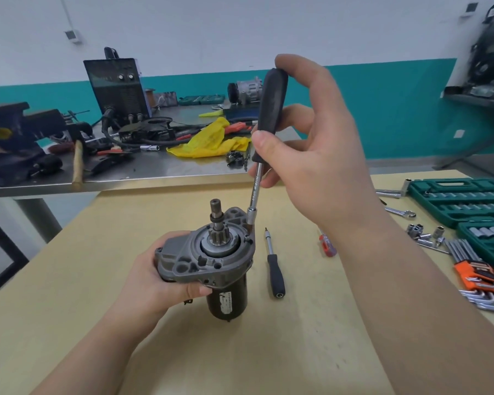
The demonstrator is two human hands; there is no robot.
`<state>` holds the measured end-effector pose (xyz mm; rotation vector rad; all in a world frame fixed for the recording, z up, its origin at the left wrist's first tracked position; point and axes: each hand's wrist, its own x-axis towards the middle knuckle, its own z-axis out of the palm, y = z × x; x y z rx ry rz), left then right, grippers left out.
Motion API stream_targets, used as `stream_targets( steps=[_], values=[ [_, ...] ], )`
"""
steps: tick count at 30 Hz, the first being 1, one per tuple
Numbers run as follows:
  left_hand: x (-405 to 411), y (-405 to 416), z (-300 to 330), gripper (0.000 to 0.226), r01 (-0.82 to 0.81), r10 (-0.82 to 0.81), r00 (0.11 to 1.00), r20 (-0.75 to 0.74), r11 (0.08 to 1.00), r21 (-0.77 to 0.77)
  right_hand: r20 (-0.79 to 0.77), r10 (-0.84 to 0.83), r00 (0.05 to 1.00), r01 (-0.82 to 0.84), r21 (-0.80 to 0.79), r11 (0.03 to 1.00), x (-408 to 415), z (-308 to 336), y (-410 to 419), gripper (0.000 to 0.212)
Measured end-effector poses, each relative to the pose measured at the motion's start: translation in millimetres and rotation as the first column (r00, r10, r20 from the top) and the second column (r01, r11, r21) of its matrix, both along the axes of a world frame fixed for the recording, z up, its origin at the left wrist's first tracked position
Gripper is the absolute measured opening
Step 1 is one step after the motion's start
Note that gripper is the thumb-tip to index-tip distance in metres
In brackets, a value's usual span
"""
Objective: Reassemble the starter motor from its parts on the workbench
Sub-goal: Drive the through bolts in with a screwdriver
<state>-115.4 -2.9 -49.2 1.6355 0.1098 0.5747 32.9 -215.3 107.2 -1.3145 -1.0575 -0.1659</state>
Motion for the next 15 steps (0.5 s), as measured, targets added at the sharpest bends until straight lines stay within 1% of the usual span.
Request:
stream_targets(
  steps=[3, 15],
  values=[
    [-0.5, 0.0, 0.1, 0.088, 0.003, -0.003, 1.0, 0.004, 1.0, 0.001, 0.015, 0.015, 1.0, -0.015, 0.0, 1.0, -0.2, -1.9, 1.7, 0.063],
    [1.0, -2.9, 1.2, 0.086, 0.009, -0.008, 1.0, 0.015, 1.0, -0.02, 0.044, 0.047, 0.998, -0.046, -0.014, 0.999, 1.5, -3.2, 1.7, 0.063]
  ],
)
